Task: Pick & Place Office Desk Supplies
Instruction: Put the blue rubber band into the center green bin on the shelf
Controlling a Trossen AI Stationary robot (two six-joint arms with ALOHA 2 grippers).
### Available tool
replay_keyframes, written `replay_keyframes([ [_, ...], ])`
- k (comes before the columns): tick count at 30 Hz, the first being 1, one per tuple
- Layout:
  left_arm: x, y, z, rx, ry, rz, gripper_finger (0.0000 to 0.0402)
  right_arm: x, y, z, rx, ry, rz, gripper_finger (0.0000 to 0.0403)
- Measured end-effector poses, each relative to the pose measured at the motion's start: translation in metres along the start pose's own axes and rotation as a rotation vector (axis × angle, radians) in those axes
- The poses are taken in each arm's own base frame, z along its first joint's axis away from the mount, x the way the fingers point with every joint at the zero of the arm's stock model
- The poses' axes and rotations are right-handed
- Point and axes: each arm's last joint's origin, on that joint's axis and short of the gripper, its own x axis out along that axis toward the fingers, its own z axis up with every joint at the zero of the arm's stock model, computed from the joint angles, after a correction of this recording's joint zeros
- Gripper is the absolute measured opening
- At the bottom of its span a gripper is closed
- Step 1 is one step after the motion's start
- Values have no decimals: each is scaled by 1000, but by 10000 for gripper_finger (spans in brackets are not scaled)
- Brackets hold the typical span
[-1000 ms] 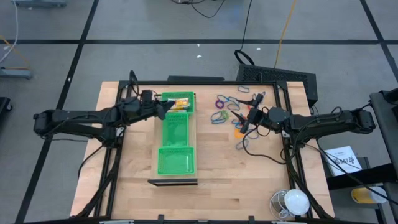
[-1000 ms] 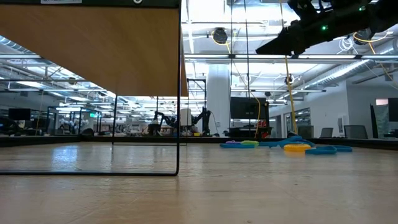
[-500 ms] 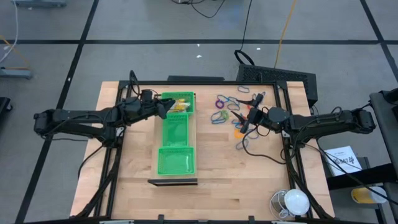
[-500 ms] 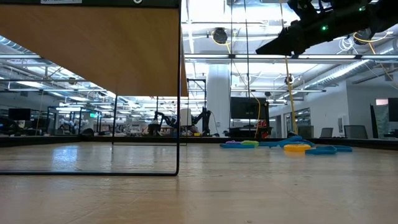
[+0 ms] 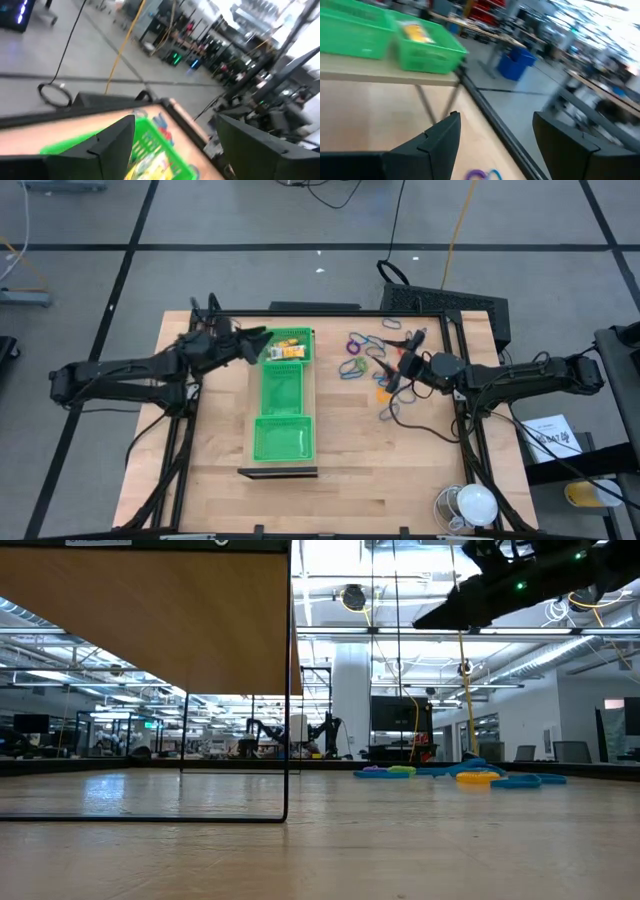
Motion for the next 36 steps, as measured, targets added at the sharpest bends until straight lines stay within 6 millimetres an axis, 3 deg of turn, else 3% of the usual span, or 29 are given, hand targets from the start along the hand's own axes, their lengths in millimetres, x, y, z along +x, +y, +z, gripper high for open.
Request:
replay_keyframes([
  [6,-21,-4,18,44,-88,-61,292,6,-16,-16,109,156,-215,238],
  [11,-24,-4,20,87,-99,-67,292,12,-44,-41,279,312,-403,238],
  [17,-20,-3,16,122,-80,-53,292,20,-85,-70,472,522,-424,238],
  [21,-16,-3,13,169,-63,-42,292,28,-101,-91,537,614,-435,238],
  [29,-9,-2,7,211,-30,-23,292,38,-102,-127,581,823,-484,238],
  [36,-5,-1,4,217,-15,-15,292,39,-96,-144,615,952,-502,238],
])
